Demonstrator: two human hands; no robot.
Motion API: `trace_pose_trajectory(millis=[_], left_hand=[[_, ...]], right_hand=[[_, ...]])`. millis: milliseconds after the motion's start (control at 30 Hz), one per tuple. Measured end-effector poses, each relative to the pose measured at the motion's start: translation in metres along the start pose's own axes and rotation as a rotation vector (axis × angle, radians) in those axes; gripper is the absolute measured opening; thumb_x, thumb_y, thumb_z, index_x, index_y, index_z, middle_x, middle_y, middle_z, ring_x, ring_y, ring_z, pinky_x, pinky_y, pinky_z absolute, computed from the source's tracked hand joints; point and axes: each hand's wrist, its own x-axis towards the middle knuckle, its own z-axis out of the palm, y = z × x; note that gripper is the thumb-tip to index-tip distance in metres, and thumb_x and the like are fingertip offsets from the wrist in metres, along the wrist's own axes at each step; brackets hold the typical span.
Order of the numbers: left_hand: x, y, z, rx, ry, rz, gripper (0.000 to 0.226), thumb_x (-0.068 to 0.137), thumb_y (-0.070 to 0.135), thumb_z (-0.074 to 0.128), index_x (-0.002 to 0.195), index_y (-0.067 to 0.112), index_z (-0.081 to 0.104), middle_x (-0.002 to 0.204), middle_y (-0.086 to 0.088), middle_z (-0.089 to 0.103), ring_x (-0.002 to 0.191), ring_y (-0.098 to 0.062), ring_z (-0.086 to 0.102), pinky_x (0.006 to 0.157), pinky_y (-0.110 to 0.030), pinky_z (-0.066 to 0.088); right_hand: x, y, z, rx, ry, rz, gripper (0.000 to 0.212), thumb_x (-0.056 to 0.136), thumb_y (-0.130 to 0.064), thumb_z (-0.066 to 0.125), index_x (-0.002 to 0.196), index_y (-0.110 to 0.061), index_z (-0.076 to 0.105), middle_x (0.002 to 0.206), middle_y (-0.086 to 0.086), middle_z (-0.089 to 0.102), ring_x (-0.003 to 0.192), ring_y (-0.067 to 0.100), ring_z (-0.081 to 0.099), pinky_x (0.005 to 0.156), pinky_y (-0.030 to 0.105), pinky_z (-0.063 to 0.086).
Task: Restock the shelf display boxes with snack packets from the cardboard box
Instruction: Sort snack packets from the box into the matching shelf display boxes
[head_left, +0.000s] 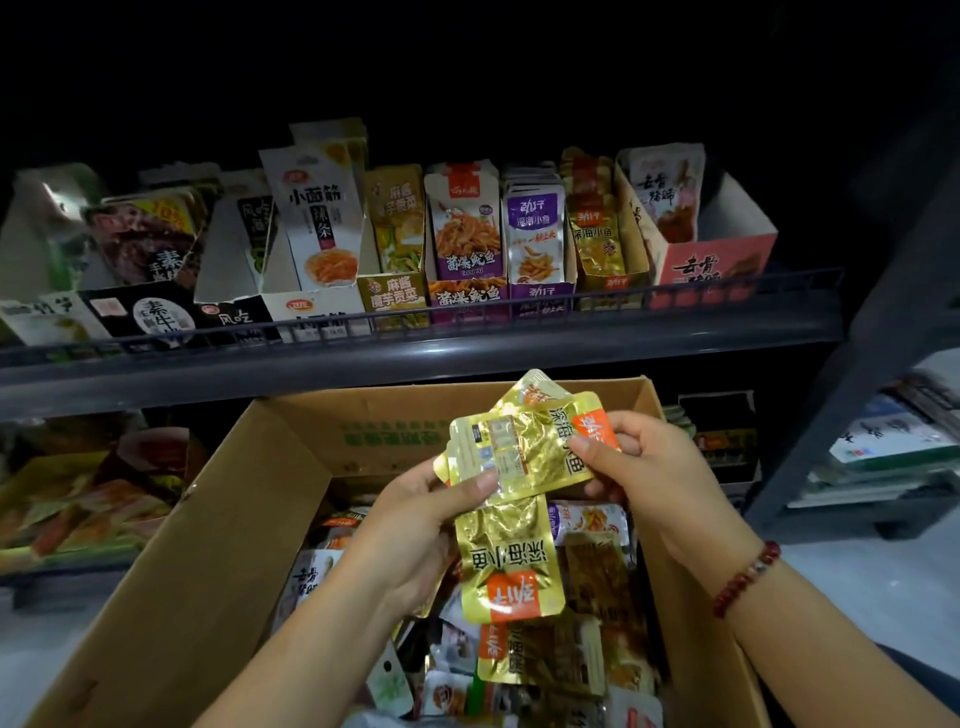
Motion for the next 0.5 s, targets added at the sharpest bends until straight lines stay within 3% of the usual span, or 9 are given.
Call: trace_pose_trajectory(millis=[133,267,333,400,500], left_hand=[[0.001,0.001,-0.003,-0.122,0.084,-0.004,0.030,0.080,0.005,0.064,0.110,0.000,0.064,0.082,-0.014,0.074,0.063,-0.021,0.072,0.048,-0.029,0.055],[0.008,0.000,-0.010,-0.251,0.182,0.005,0.023,0.091,0.001,0.055,0.113,0.002,0.062,0.089,-0.015,0.075,0.069,-0.024,0.073,0.052,-0.036,0.059],[0.010,0.000,-0.010,-0.321,0.210,0.013,0.029,0.092,0.001,0.054,0.121,0.001,0.059,0.103,-0.018,0.073,0.082,-0.027,0.073,0.065,-0.042,0.061],[0.010,0.002,-0.006,-0.406,0.213,0.002,0.034,0.094,0.001,0.052,0.127,-0.001,0.055,0.113,-0.020,0.069,0.097,-0.030,0.068,0.080,-0.045,0.058],[0.006,0.005,0.002,-0.520,0.153,-0.004,0.032,0.097,0.004,0.048,0.128,-0.004,0.053,0.113,-0.022,0.069,0.104,-0.031,0.066,0.079,-0.045,0.058]], right_hand=[[-0.001,0.000,-0.003,0.080,0.120,-0.037,0.012,0.088,-0.019,0.064,0.099,-0.013,0.063,0.076,0.002,0.071,0.057,0.012,0.065,0.045,0.019,0.043],[-0.004,-0.005,-0.004,0.214,0.066,0.080,0.016,0.089,-0.014,0.063,0.104,-0.008,0.059,0.089,0.010,0.071,0.066,0.020,0.071,0.044,0.022,0.048],[-0.007,-0.006,-0.002,0.227,-0.018,0.157,0.018,0.086,-0.013,0.066,0.102,-0.008,0.061,0.092,0.011,0.072,0.077,0.028,0.072,0.055,0.030,0.056],[-0.009,-0.003,0.002,0.092,-0.089,0.178,0.017,0.083,-0.018,0.070,0.099,-0.011,0.065,0.091,0.007,0.074,0.085,0.026,0.071,0.075,0.039,0.056],[-0.008,-0.001,0.006,0.003,-0.126,0.200,0.017,0.082,-0.022,0.071,0.094,-0.011,0.067,0.087,0.003,0.074,0.087,0.022,0.069,0.084,0.039,0.051]])
